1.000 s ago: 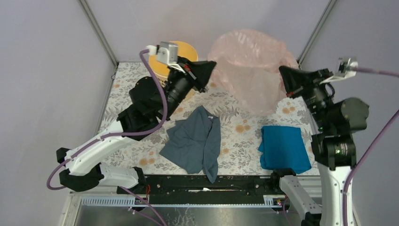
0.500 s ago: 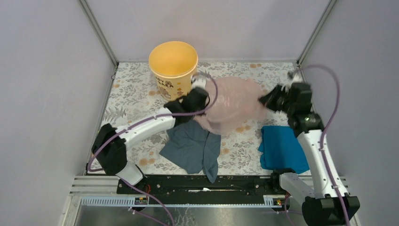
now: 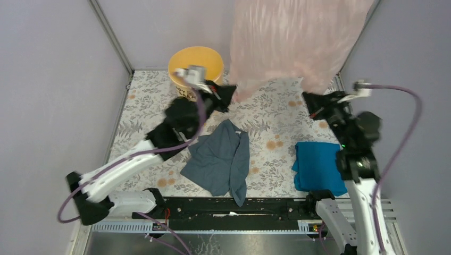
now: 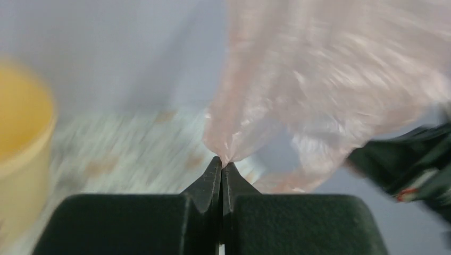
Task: Put the trash bags into the trash bin
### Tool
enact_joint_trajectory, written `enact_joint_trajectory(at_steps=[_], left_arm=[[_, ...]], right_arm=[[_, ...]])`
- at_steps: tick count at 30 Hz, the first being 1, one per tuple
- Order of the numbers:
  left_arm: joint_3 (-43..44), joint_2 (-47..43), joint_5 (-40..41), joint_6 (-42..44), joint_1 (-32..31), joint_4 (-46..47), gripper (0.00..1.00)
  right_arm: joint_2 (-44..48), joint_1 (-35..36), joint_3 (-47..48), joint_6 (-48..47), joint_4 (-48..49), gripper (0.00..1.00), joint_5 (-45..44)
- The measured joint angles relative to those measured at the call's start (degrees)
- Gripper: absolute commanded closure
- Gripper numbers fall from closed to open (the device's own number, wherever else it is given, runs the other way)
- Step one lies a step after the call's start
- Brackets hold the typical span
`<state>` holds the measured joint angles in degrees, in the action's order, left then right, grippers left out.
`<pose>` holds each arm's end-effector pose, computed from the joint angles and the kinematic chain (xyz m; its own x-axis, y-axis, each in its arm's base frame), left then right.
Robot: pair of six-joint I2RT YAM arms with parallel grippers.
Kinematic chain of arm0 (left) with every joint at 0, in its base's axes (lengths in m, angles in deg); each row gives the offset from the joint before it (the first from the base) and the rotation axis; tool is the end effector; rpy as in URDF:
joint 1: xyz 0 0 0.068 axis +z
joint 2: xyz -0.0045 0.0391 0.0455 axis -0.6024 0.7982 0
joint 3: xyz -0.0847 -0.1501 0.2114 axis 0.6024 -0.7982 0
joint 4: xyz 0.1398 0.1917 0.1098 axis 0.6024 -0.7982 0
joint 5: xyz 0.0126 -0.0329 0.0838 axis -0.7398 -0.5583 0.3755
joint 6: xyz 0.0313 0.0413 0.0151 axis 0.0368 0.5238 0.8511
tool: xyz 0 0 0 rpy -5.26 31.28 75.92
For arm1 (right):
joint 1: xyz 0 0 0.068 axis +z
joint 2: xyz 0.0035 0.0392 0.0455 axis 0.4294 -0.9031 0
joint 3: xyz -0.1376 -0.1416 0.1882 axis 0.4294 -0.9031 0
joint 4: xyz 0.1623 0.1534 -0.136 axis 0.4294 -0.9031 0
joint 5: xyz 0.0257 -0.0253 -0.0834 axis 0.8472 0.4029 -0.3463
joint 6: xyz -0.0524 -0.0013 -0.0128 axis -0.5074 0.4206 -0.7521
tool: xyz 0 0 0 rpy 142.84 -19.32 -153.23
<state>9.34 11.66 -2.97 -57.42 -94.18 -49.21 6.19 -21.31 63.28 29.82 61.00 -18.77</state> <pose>0.1419 -0.1967 0.4833 -0.0816 -0.5119 -0.8552 0.6203 0.6455 -0.4456 0.1177 0.0196 0.4692 0.1347 0.4611 -0.8771 -0.4772 0.8059 0.3504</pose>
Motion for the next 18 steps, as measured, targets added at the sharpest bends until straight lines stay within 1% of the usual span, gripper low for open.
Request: enact_joint_trajectory(at_steps=[3,4,6,8,9,10,11,12,13,14,16,18], left_arm=[[-9.6,7.5,-0.9,-5.4,6.0,-4.2,1.0],[-12.6,12.0,-1.6,-6.8,7.5,-6.8,1.0],[-17.2,17.4,-2.8,-7.9,8.9,-13.3,1.0],[-18.9,18.4,-4.4,-8.2,9.2,-20.6,1.0],[-17.4,17.7,-5.4,-8.2,9.0,-22.6,1.0],[-14.7,17.2,-6.3,-8.1,8.9,-23.8,1.0],[-10.7,17.0,-7.3,-7.9,8.7,-24.8,1.0],[-4.9,16.9,-8.5,-7.6,8.3,-24.8,1.0],[1.0,16.6,-9.3,-7.2,7.8,-23.3,1.0],[4.7,16.0,-9.9,-6.8,7.2,-21.4,1.0],[9.8,12.8,-10.7,-6.3,5.7,-16.4,1.0],[10.0,8.2,-10.7,-6.2,4.5,-13.1,1.0]], right_arm=[[-4.9,0.0,-12.9,-0.2,-4.5,1.0,-1.4],[-8.3,0.0,-15.9,-0.3,-7.5,1.0,-1.8],[-12.7,0.0,-18.3,-0.7,-13.9,1.0,-2.4],[-13.3,0.0,-16.4,-1.0,-18.8,1.0,-2.6],[-13.3,0.0,-13.8,-1.3,-19.9,1.0,-2.6],[-13.6,0.0,-8.9,-1.4,-21.1,1.0,-2.4],[-14.1,0.0,-3.9,-1.4,-21.0,1.0,-2.2],[-14.8,0.0,2.5,-1.4,-20.2,1.0,-1.8],[-15.1,0.0,7.6,-1.4,-18.5,1.0,-1.4],[-15.0,0.0,11.9,-1.4,-15.9,1.0,-0.8],[-13.2,0.0,15.1,-1.4,-11.1,1.0,-0.3],[-9.8,0.0,12.9,-1.5,-8.9,1.0,-0.4]])
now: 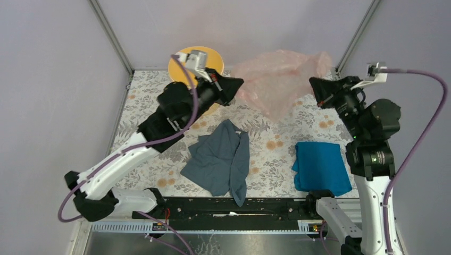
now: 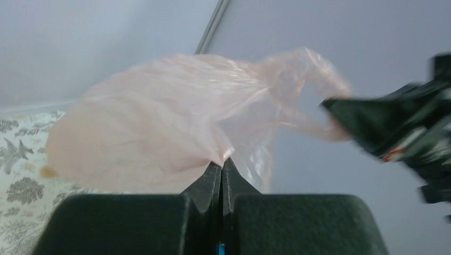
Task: Put the trash bags into the trash bin
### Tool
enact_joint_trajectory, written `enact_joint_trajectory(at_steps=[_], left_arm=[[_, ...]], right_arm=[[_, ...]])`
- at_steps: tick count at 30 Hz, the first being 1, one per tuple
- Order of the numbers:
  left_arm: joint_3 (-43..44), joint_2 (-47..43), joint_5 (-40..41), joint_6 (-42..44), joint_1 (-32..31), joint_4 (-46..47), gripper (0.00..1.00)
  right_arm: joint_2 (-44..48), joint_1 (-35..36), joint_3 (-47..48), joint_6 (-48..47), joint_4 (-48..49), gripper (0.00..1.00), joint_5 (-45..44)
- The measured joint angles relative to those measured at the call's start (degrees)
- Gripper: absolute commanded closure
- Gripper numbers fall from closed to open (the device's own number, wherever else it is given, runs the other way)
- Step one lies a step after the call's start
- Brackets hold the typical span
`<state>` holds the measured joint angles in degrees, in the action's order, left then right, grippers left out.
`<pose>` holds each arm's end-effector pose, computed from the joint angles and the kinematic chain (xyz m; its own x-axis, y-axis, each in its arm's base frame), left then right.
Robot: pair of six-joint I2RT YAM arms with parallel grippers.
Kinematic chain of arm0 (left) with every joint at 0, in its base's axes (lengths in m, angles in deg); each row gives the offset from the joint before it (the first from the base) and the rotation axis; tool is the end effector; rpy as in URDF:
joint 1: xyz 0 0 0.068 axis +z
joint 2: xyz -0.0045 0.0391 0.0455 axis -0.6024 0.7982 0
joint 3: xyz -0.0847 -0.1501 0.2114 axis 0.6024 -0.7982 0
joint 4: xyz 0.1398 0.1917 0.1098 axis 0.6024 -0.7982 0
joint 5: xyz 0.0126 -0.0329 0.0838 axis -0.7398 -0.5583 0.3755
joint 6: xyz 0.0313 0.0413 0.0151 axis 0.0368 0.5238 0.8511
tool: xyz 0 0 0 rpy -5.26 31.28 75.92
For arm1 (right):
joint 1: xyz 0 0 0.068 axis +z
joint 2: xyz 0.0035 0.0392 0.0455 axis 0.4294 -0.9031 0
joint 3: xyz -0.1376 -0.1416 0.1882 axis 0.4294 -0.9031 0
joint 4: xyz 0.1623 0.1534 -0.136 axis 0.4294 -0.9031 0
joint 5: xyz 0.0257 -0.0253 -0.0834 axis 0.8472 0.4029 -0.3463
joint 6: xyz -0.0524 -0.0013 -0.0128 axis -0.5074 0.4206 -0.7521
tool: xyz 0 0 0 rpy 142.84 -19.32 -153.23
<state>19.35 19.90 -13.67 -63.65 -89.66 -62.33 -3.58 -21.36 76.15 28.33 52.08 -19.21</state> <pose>0.1749 -0.2189 0.4833 -0.2719 -0.4041 -0.8734 0.6278 0.6134 -0.4792 0.1439 0.0211 0.5017 0.0600 0.4347 -0.8986 -0.4314 0.8231 0.3694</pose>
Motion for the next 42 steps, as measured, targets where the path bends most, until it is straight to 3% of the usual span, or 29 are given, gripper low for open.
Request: enact_joint_trajectory(at_steps=[4,10,18,26,35,42], left_arm=[[-5.9,-4.6,1.0,-1.7,0.7,1.7,1.0],[-14.6,-0.2,0.1,-3.0,1.3,-5.2,1.0],[-12.7,1.0,-4.9,-5.5,0.9,-6.5,1.0],[-7.3,5.4,-8.1,-7.4,-1.5,-2.9,1.0],[-4.7,10.7,-8.4,-11.3,-1.8,-2.5,1.0],[-1.9,12.8,-8.5,-14.3,-1.8,-2.9,1.0]], right_arm=[[2.5,0.0,-9.6,-1.1,-1.9,1.0,-0.7],[-0.4,0.0,-17.7,-3.0,-10.1,1.0,-0.5],[-1.8,0.0,-16.3,-2.3,-6.7,0.99,8.8],[-5.3,3.4,-14.1,-2.6,-7.1,0.91,15.8],[-5.6,10.3,-12.0,-6.2,-8.8,0.74,17.4],[-5.8,13.8,-12.0,-7.4,-9.5,0.51,14.9]])
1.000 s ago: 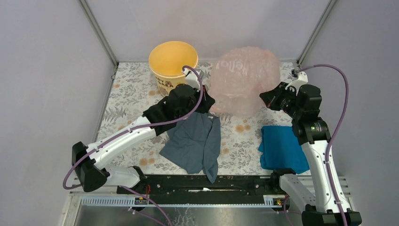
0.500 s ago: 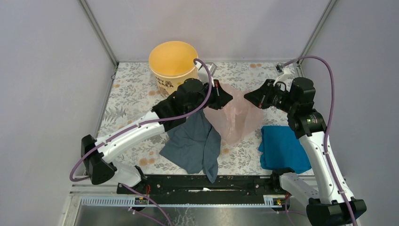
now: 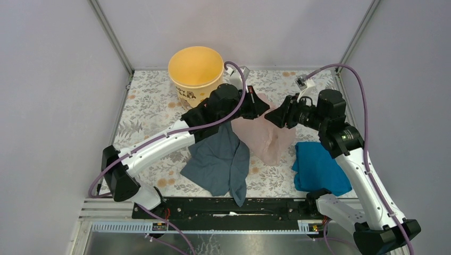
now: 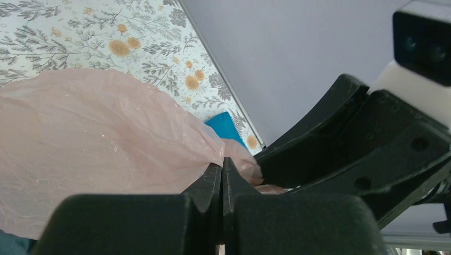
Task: Put the trash bags into the trash bin
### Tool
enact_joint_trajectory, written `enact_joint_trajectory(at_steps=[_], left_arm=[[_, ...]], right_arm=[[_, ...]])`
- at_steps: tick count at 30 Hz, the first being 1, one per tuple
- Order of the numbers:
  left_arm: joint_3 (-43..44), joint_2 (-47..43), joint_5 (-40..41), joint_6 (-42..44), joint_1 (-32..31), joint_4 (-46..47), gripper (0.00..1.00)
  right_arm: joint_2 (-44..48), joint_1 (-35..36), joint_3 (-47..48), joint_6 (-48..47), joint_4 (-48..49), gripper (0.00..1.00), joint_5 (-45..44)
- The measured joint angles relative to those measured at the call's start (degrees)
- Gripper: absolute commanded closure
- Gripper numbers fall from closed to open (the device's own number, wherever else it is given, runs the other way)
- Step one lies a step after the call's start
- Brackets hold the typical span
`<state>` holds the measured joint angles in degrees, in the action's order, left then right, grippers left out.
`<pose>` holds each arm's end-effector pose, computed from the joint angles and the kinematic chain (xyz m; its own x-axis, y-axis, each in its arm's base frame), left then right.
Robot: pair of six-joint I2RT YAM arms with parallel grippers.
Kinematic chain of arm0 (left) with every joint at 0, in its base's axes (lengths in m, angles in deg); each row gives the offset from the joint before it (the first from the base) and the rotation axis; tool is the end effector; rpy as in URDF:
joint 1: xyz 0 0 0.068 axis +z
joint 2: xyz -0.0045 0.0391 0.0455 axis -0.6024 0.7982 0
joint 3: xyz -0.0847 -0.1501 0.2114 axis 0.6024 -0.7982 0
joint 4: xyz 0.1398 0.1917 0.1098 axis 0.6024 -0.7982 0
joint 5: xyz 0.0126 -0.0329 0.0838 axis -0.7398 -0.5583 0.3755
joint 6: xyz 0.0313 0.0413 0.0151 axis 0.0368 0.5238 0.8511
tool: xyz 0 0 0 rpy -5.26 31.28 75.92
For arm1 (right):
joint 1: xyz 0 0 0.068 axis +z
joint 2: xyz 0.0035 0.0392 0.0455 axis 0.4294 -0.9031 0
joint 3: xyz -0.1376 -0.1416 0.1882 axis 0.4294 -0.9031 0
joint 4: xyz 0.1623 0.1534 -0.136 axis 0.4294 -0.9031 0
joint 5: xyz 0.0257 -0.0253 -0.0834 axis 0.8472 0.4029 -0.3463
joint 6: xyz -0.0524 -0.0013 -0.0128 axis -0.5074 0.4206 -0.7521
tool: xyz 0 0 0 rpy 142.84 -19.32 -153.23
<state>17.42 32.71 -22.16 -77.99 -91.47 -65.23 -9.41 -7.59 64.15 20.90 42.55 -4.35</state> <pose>0.2079 -0.2893 0.3989 -0.6328 -0.2706 -0.7255 0.5084 0.5615 -0.6529 0.1877 0.0805 0.4010 -0.4516 0.1483 -0.8798 -0.6420 0.6308 0.4359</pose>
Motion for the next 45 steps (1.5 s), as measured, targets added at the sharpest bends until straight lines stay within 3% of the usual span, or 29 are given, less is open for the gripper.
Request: enact_joint_trajectory(at_steps=[9,15,18,20,21,23,27,29,33,40,45], left_arm=[[2.7,2.5,-2.1,-4.1,0.1,0.5,1.0],[3.6,4.3,-3.6,-6.0,0.5,1.6,1.0],[3.6,4.3,-4.1,-6.4,0.6,1.9,1.0],[3.6,4.3,-4.3,-6.5,0.7,2.3,1.0],[3.6,4.3,-4.4,-6.7,0.8,2.4,0.95],[3.7,4.3,-4.9,-6.7,0.8,2.6,0.8],[3.8,3.8,-6.1,-5.9,1.5,2.0,0.36],[3.2,2.3,-6.9,-4.8,2.4,1.1,0.2],[-0.5,-6.0,-6.4,-0.6,5.6,-4.5,0.02],[-0.9,-23.9,14.4,10.0,9.5,-16.8,0.01],[-3.0,-29.1,20.0,12.3,20.6,-18.4,0.01]], right_arm=[[0.2,3.5,-0.2,-1.6,-0.2,0.21,-6.3],[0.5,5.6,-1.3,-2.0,0.6,0.21,-9.6],[0.3,7.0,-2.0,-2.0,1.6,0.3,-11.5],[0.3,8.0,-2.6,-1.7,2.5,0.41,-12.6],[0.3,8.5,-3.0,-1.4,3.3,0.48,-13.4],[0.3,9.2,-4.0,-0.6,5.0,0.65,-15.1],[1.2,9.4,-8.5,3.8,10.8,0.9,-19.5],[1.4,9.4,-10.3,5.7,12.6,1.0,-21.5],[1.7,9.5,-11.7,8.0,14.6,1.0,-27.1],[6.2,9.5,-11.5,7.4,12.9,0.99,-35.9],[7.2,9.5,-7.2,5.0,9.2,0.97,-39.3]])
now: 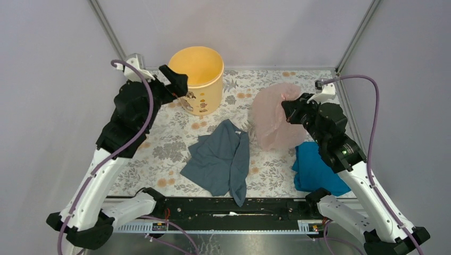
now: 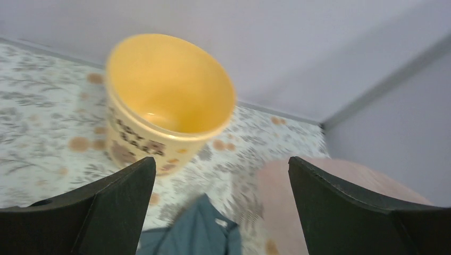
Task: Put the trash bags into the trash bin
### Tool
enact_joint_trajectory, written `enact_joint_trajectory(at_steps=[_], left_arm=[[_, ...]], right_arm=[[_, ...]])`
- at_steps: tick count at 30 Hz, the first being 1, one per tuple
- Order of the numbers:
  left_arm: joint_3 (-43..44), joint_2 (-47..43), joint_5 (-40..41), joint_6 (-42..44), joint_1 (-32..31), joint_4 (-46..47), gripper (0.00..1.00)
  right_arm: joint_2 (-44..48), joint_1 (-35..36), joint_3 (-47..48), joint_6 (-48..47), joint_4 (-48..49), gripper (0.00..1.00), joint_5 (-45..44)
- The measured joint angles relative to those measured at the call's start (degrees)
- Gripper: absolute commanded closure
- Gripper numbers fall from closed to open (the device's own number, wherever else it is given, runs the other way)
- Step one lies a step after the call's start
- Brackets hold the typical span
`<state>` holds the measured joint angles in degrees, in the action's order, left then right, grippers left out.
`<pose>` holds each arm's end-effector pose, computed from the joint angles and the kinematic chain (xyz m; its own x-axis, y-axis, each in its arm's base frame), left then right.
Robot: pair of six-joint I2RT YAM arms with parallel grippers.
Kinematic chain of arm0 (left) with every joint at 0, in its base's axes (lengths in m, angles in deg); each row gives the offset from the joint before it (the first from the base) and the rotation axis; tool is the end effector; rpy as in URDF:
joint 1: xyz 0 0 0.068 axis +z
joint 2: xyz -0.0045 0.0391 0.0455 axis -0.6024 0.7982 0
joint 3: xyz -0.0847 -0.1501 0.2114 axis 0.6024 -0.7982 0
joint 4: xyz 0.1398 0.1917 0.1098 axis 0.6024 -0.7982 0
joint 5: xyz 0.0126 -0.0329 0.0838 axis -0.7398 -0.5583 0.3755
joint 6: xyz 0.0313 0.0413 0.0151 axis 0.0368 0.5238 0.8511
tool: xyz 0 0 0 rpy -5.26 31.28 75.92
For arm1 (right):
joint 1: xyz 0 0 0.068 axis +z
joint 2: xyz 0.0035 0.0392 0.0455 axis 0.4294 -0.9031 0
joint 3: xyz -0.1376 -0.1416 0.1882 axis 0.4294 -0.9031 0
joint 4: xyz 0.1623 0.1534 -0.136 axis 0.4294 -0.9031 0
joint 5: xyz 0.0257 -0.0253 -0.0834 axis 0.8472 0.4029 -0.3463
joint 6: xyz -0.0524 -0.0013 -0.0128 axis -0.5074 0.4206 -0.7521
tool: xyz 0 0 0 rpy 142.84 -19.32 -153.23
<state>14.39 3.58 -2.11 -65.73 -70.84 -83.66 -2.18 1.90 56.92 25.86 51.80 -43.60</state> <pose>0.1607 -0.0920 0.4756 -0.1711 -0.4461 -0.8785 0.1542 0.8685 -0.4711 0.1663 0.0812 0.3964 -0.1963 0.3582 -0.9128 -0.2948 0.8663 0.4033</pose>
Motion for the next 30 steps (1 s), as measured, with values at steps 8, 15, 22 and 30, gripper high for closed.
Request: enact_joint_trajectory(at_steps=[8,15,22,30], left_arm=[[5.7,16.6,-8.0,-5.9,17.7,-2.5,0.01],[5.8,25.7,-13.4,-13.8,23.0,-3.0,0.09],[5.8,27.6,-14.1,-18.8,23.9,-2.8,0.14],[5.3,29.4,-15.8,-20.8,24.1,0.0,0.29]], right_arm=[[0.6,0.0,6.9,-3.1,-3.3,0.92,-0.2],[1.9,0.0,10.4,-5.3,-5.3,0.85,-0.2],[3.3,0.0,11.3,-6.7,-5.2,0.84,0.0],[3.5,0.0,11.8,-7.0,-5.2,0.83,0.4]])
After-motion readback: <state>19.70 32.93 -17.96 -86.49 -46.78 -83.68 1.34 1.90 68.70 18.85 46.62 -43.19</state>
